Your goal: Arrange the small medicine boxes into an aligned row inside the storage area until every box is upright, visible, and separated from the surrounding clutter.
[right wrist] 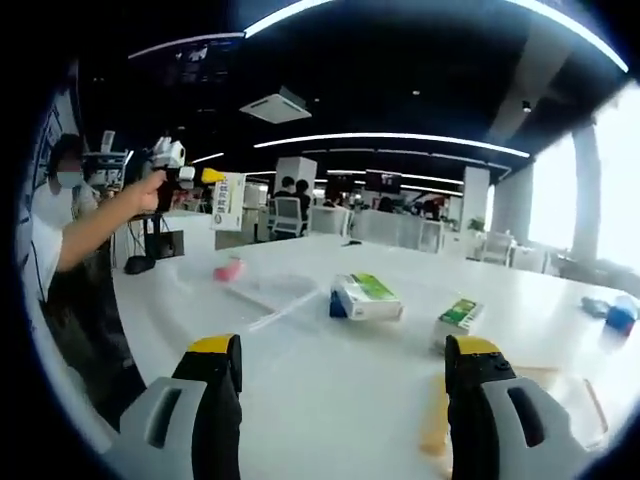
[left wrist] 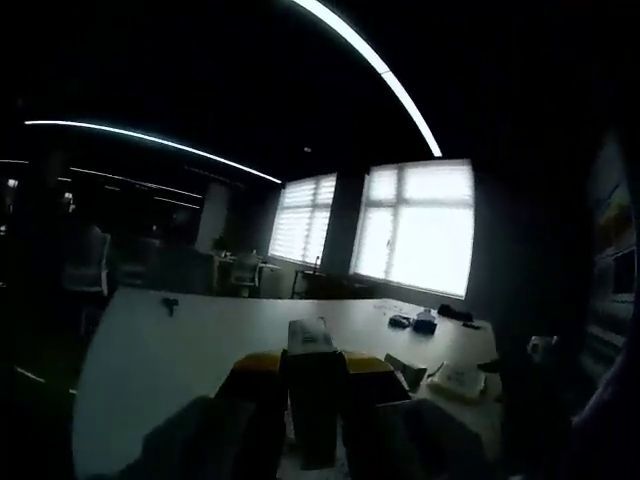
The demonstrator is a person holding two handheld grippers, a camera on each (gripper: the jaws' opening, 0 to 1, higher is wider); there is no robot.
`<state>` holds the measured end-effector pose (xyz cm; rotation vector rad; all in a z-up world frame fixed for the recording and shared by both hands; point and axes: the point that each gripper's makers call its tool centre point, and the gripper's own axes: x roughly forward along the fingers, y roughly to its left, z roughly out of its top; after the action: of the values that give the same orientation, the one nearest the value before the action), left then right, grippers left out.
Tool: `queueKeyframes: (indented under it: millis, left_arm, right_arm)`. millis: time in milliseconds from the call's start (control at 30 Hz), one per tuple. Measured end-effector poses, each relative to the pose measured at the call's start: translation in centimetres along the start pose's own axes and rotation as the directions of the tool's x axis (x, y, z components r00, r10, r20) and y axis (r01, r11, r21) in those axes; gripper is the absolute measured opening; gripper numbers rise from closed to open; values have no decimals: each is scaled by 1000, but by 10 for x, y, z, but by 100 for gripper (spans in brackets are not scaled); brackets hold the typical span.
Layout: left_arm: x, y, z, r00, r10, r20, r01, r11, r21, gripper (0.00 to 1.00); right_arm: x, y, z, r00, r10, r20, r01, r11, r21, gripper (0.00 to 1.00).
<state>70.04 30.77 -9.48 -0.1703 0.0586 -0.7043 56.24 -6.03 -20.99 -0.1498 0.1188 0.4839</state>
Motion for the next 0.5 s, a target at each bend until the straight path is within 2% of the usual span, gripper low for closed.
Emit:
queueKeyframes:
  millis: [167, 267, 367, 500]
  left_arm:
    - [-17, -8, -3, 1000, -16, 3, 15, 1000, 12, 17]
    - [-27, -11, -8, 1000, 15, -22, -13, 996, 84, 17]
    - [-34, -20, -12, 1000, 11, -25, -9, 997, 77, 17]
    - [-45, -32, -14, 1000, 22, -19, -19, 991, 133, 17]
  right_arm:
    - [-3, 13, 4, 999, 33, 32, -34, 999, 25, 82]
    - [-5, 20, 6, 998, 44, 44, -45, 999, 21, 82]
    - [-5, 28, 11, 995, 64, 76, -67, 997, 41, 82]
    - [-2, 36, 16, 992, 87, 90, -92, 995, 43, 82]
